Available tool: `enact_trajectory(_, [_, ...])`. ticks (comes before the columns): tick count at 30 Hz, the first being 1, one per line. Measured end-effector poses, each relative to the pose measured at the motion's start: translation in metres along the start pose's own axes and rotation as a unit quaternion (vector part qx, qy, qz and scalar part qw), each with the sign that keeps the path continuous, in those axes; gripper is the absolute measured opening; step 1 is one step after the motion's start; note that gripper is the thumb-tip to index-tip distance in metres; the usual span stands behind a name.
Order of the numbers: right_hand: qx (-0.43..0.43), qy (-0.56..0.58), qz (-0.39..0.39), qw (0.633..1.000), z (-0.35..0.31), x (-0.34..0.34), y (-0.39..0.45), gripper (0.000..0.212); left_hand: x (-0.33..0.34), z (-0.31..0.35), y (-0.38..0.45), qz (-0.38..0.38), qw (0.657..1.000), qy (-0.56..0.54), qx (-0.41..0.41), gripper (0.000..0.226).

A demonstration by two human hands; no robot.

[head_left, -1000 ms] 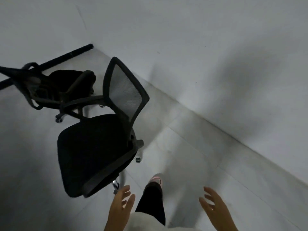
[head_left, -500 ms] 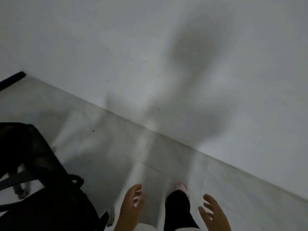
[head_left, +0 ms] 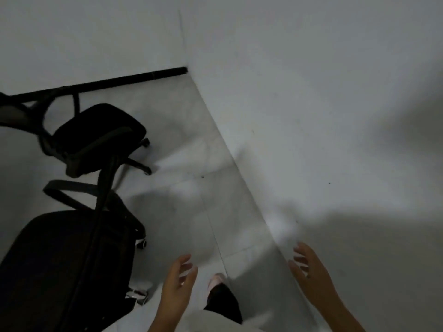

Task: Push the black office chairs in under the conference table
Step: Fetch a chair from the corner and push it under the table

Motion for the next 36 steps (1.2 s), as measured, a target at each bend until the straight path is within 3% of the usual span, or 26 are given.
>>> enact_trajectory(5, [-0.006,-0.027,-0.117,0.993,-0.039,0.042,0.063,0.048,-0.019,-0.017,0.029,0.144,0.986,-0.007,-0.083,0.028])
enact_trajectory(8, [-0.012,-0.041,-0.156,0.987,-0.079,0.058,0.094,0.046,-0.028,-0.009,0.057,0.178,0.979,-0.023,-0.093,0.031])
enact_trajectory(13, [-0.145,-0.103,-0.220,0.959,-0.172,0.097,0.146,0.046,-0.043,0.033,0.108,0.234,0.971,-0.027,-0.039,0.032])
enact_trajectory(17, [-0.252,-0.159,-0.283,0.912,-0.236,0.144,0.164,0.046,-0.051,0.050,0.120,0.305,0.952,-0.013,-0.033,0.031])
enact_trajectory(22, [-0.383,-0.249,-0.393,0.798,-0.283,0.209,0.159,0.051,-0.046,0.049,0.107,0.418,0.902,-0.021,-0.102,0.029])
enact_trajectory(25, [-0.476,-0.330,-0.437,0.688,-0.311,0.245,0.151,0.055,-0.044,0.056,0.097,0.515,0.848,-0.025,-0.125,0.028])
enact_trajectory(29, [-0.685,-0.305,-0.397,0.529,-0.358,0.279,0.110,0.050,-0.052,0.069,0.079,0.652,0.743,-0.005,-0.149,0.028])
enact_trajectory(31, [-0.753,-0.275,-0.371,0.469,-0.376,0.292,0.086,0.068,-0.061,0.073,0.067,0.696,0.698,0.033,-0.163,0.031])
enact_trajectory(34, [-0.758,-0.360,-0.370,0.400,-0.372,0.319,0.064,0.055,-0.080,0.074,0.048,0.720,0.649,0.146,-0.197,0.036])
enact_trajectory(36, [-0.757,-0.420,-0.353,0.356,-0.357,0.344,0.066,0.059,-0.097,0.071,0.035,0.717,0.612,0.217,-0.254,0.035])
Point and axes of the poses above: each hand's wrist, its own y-axis towards the middle knuckle, its own x-axis out of the palm, z = x × y, the point moved 3 cm from there along y, towards the middle knuckle, and after that the axes turned 11 degrees about x, right-handed, at the moved point
